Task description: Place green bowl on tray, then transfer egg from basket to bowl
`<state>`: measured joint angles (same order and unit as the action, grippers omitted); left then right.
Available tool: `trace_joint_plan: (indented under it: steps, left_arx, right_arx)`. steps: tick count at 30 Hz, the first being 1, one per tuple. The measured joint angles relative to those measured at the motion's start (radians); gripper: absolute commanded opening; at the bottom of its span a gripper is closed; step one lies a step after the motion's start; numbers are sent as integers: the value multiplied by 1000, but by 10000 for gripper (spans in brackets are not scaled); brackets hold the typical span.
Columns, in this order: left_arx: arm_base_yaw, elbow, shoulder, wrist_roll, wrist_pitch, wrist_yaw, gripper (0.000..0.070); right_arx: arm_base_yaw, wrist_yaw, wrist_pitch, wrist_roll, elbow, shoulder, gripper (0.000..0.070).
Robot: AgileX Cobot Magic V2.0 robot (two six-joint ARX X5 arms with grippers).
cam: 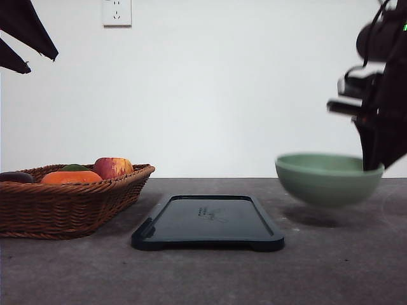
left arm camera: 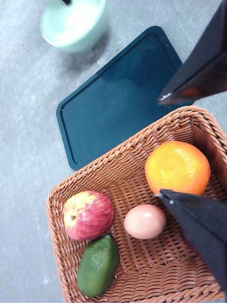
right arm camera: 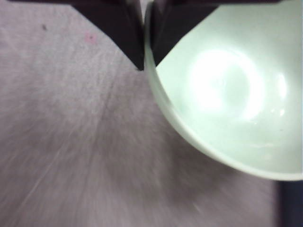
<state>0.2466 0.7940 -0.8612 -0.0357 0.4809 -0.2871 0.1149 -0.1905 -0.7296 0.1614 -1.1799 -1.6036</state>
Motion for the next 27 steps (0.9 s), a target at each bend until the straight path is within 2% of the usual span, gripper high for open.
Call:
trace_joint_plan:
  steps: [7,18,27]
  left_arx:
    - [0,0,0,0,0,0,362]
    - [0,0,0,0,0,0,362]
    - [0,0,0,0,0,0,362]
  right_arx:
    - [67,0,-114,-26,-115,15,0]
    - [218,4,-117,-27,-351,-19,0]
    - [291,7,-118,-26,-388,-128,0]
